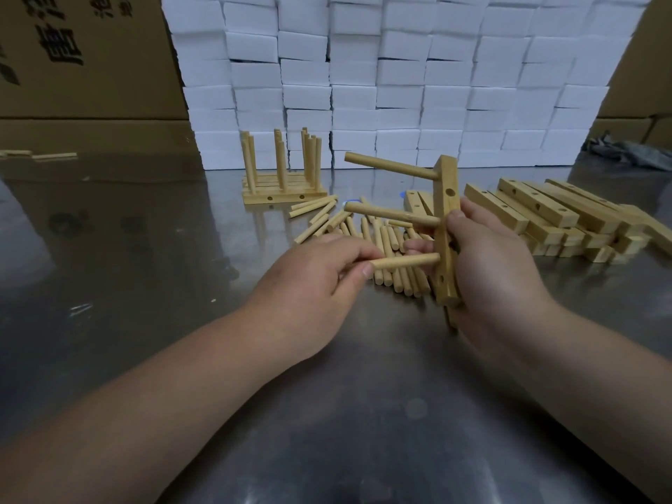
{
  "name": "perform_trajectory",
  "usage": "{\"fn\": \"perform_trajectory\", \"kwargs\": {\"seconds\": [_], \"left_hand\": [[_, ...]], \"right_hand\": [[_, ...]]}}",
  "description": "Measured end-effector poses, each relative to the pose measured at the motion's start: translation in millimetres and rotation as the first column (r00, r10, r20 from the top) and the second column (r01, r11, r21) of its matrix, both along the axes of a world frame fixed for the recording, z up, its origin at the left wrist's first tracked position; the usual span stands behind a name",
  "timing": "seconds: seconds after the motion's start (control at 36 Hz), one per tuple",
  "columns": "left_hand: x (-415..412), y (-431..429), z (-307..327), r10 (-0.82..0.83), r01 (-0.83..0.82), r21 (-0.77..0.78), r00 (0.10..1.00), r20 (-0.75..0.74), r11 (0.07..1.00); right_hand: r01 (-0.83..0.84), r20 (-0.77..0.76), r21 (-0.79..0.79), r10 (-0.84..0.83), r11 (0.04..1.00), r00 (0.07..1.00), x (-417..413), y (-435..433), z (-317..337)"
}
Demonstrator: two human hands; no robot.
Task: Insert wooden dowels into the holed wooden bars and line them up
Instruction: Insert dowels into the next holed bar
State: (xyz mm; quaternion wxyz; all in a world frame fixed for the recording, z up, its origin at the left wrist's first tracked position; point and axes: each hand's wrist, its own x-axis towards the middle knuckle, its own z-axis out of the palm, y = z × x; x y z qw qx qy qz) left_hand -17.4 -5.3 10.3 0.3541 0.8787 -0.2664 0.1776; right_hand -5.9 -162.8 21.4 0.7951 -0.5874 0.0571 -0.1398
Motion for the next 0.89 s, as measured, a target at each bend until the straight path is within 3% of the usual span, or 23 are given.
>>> {"fn": "perform_trajectory", "kwargs": {"seconds": [0.39,0.89], "left_hand": [[-2.5,0.3,-1.2,-0.118,0.118,0.01,0.993,-0.01,0.993],[-4.2,-0.1,-1.2,-0.121,0.121,0.028,0.993,0.001,0.992]], "right_hand": [[-0.002,-0.004,0.124,0.003,0.992,1.0,2.3,-1.3,1.4],[-0.019,0.025,0.174,0.015,0.985,1.0,-0.7,-2.1,6.1]]}}
